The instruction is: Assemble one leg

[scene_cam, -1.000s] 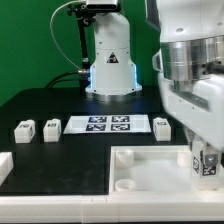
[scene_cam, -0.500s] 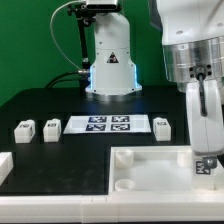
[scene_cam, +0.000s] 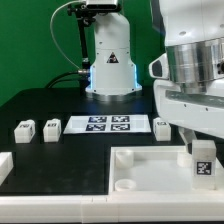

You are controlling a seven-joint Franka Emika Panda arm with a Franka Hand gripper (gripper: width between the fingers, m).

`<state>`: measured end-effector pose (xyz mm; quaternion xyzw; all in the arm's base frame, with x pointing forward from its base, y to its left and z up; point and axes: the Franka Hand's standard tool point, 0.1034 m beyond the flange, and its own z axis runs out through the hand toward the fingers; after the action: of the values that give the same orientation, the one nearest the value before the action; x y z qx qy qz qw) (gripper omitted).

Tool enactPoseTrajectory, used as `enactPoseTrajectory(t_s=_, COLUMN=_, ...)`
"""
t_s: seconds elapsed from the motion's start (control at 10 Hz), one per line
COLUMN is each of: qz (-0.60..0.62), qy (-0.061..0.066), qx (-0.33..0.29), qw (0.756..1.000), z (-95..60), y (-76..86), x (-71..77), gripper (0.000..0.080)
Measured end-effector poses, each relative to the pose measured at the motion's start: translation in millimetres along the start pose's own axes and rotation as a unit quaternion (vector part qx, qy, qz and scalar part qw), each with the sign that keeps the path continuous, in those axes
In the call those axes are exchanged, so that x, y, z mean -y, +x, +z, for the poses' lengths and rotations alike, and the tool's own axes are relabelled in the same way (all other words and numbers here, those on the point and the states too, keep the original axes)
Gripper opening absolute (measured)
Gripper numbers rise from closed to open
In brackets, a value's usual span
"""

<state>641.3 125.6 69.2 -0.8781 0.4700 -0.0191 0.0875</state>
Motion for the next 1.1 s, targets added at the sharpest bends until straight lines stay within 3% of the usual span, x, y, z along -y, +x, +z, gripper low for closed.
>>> enactPoseTrajectory(t_s=0.1, qz=-0.042, qy=0.000, qx=0.000, qw=0.999, z=0.0, y=0.3, x=-0.1, gripper=0.0647)
enactPoseTrajectory(t_s=0.2, qz=-0.130, qy=-0.009, qx=0.000, qw=0.991, z=-0.9, y=0.5, x=-0.9, gripper=0.0649)
enactPoseTrajectory(t_s=0.3, qz=-0.249, qy=-0.032, qx=0.001, qw=0.968, z=-5.2, y=1.5, x=0.6, gripper=0.0649)
enactPoseTrajectory(t_s=0.5, qz=-0.364, qy=-0.039, qx=0.006, qw=0.931, z=-3.3, y=14.4, x=-8.3, gripper=0.0649)
enactPoseTrajectory(t_s=0.6, qz=-0.411, qy=-0.036, qx=-0.002, qw=0.911, z=-1.4, y=20.1, x=-11.9, gripper=0.0649)
enactPoseTrajectory(t_s=0.7, qz=-0.396, qy=-0.036, qx=-0.003, qw=0.917, z=-0.7, y=19.7, x=-12.4, gripper=0.0649)
enactPoseTrajectory(t_s=0.8, qz=-0.396, qy=-0.036, qx=-0.004, qw=0.917, z=-0.8, y=20.2, x=-12.7, gripper=0.0521)
enactPoseTrajectory(t_s=0.9, qz=-0.387, qy=-0.035, qx=-0.003, qw=0.921, z=-0.7, y=19.2, x=-12.0, gripper=0.0521)
enactPoseTrajectory(t_s=1.0, qz=-0.323, qy=-0.031, qx=-0.003, qw=0.946, z=-0.5, y=16.9, x=-10.9, gripper=0.0385)
enactPoseTrajectory(t_s=1.1, qz=-0.295, qy=-0.031, qx=-0.005, qw=0.955, z=-0.5, y=16.8, x=-10.7, gripper=0.0290)
